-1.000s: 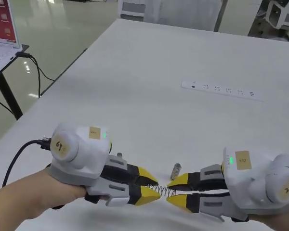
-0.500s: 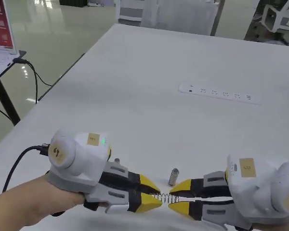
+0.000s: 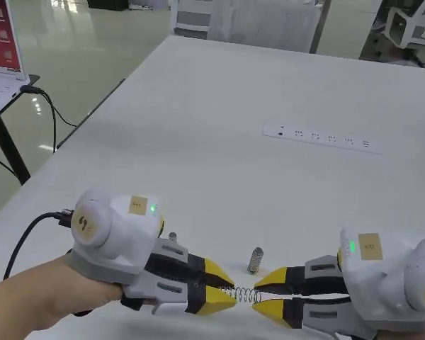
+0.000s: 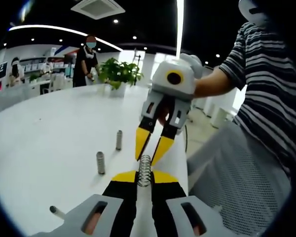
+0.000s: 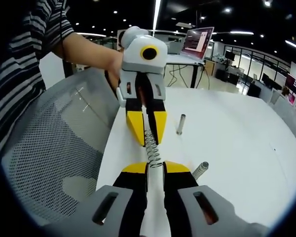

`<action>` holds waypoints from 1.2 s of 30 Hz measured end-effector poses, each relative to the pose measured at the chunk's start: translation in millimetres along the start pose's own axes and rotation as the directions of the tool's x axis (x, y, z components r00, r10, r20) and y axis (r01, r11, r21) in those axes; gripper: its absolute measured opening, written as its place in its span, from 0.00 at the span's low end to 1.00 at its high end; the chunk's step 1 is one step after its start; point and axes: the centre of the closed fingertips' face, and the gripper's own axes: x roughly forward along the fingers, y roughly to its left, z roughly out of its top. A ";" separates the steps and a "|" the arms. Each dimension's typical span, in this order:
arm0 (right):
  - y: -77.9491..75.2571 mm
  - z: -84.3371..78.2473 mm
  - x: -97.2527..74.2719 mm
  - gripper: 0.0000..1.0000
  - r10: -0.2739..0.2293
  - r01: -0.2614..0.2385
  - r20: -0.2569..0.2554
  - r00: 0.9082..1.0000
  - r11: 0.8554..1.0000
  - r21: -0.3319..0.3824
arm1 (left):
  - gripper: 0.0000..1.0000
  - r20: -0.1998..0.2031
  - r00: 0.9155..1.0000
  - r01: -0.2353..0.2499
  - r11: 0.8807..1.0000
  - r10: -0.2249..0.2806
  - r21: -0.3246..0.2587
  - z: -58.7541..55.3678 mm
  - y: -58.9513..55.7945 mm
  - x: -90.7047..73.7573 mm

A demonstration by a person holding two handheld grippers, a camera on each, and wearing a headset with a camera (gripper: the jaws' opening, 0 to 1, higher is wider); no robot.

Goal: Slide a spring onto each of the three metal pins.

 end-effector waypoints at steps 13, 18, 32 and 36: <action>4.4 -2.0 1.6 0.08 0.013 -0.013 -0.003 1.000 1.000 0.024 | 0.02 -0.015 1.000 0.012 1.000 -0.012 0.008 -2.4 -3.4 1.3; 3.4 0.7 -1.6 0.07 0.006 -0.007 -0.021 1.000 0.999 -0.036 | 0.02 -0.016 1.000 0.008 1.000 -0.008 0.011 -3.0 -3.2 2.6; 0.3 31.9 -11.1 0.07 0.031 -0.031 0.002 1.000 0.993 -0.117 | 0.02 -0.017 1.000 -0.004 1.000 0.005 0.024 -5.0 -1.8 2.2; 3.1 44.5 -8.0 0.08 0.051 -0.047 0.024 0.998 0.991 -0.123 | 0.02 -0.029 1.000 -0.003 0.999 0.004 0.039 -6.5 -4.4 5.1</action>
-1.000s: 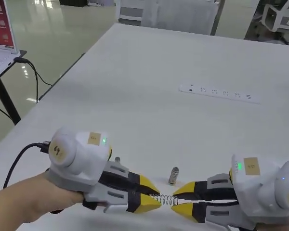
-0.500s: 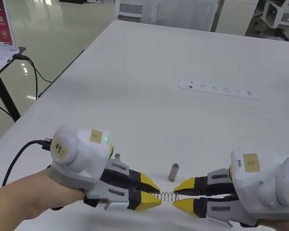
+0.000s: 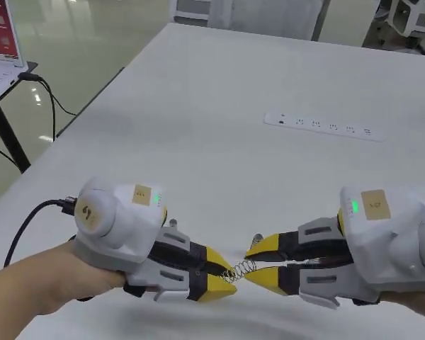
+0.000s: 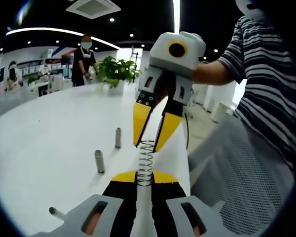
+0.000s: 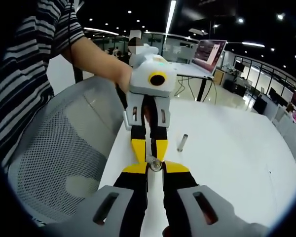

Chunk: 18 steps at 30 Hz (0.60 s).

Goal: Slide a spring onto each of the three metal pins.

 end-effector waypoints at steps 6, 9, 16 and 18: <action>0.3 11.8 4.2 0.08 0.003 -0.003 0.030 1.000 1.000 -0.003 | 0.02 -0.001 1.000 -0.004 1.000 0.004 0.011 1.7 1.1 -0.2; -0.3 15.7 7.0 0.08 -0.004 0.005 0.033 0.999 1.000 -0.029 | 0.02 -0.003 1.000 -0.007 1.000 0.007 0.018 2.6 1.8 0.5; -2.8 23.1 11.9 0.08 -0.048 0.052 0.061 0.997 0.997 -0.062 | 0.02 0.013 1.000 -0.020 1.000 0.019 0.021 7.6 5.6 -0.2; -2.2 24.2 13.4 0.08 -0.059 0.064 0.067 0.996 0.995 -0.072 | 0.02 0.013 1.000 -0.020 1.000 0.020 0.021 7.7 5.8 0.0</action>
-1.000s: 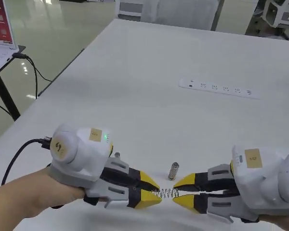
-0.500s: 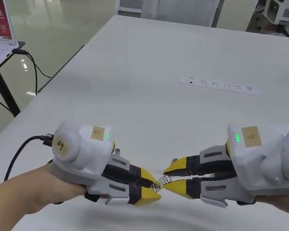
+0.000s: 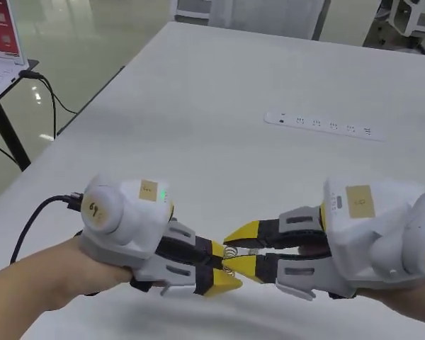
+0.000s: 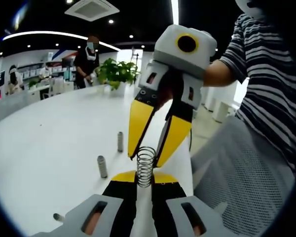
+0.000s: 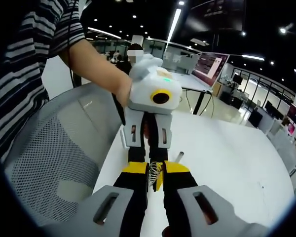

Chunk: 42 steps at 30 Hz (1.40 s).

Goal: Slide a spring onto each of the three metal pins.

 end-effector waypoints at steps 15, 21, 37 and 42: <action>3.6 -0.7 0.8 0.07 -0.013 0.012 -0.006 1.000 0.998 -0.060 | 0.03 -0.019 1.000 -0.005 1.000 0.005 -0.020 -5.1 -2.6 -4.3; 2.4 -0.4 -0.1 0.07 -0.014 0.013 -0.014 1.000 0.997 -0.072 | 0.04 -0.011 1.000 -0.017 0.999 0.017 -0.038 -3.4 -0.1 -4.0; -2.0 -4.3 -0.8 0.07 -0.027 0.025 -0.022 0.999 0.998 -0.064 | 0.12 0.005 0.998 -0.056 0.994 0.057 -0.094 -0.3 6.6 -13.0; -2.5 -5.6 -0.8 0.07 -0.032 0.032 -0.002 0.999 0.999 -0.029 | 0.13 0.009 0.998 -0.060 0.993 0.062 -0.098 0.9 5.5 -15.2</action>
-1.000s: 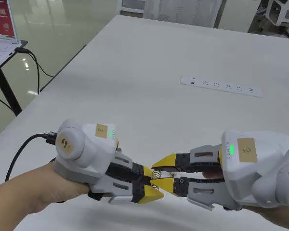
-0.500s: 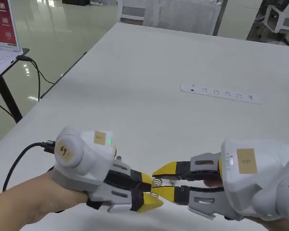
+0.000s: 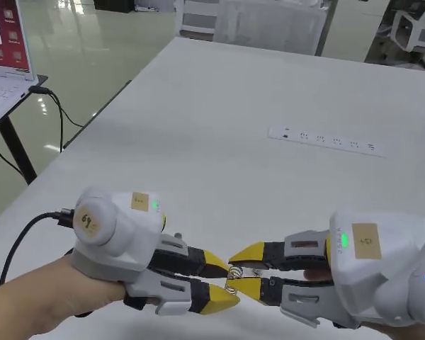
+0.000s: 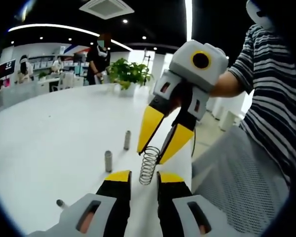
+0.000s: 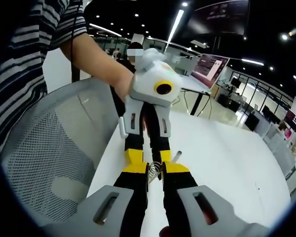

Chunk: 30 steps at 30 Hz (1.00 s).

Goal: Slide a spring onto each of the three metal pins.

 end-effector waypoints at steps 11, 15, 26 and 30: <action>0.8 -10.7 1.7 0.07 -0.018 0.016 0.032 0.999 0.997 0.076 | 0.14 0.023 0.999 -0.043 0.999 0.044 -0.028 1.7 6.6 -21.2; 3.6 -22.9 5.0 0.07 -0.019 0.018 0.011 1.000 0.996 0.085 | 0.15 0.022 0.998 -0.057 0.998 0.058 -0.033 0.4 8.2 -26.8; -1.3 -31.1 2.9 0.07 -0.048 0.042 0.034 0.998 0.986 0.159 | 0.17 0.040 0.994 -0.100 0.993 0.103 -0.062 0.4 12.3 -46.0; -3.4 -30.3 2.2 0.07 -0.056 0.049 0.036 0.998 0.986 0.161 | 0.18 0.042 0.990 -0.127 0.989 0.131 -0.079 -4.4 17.4 -55.9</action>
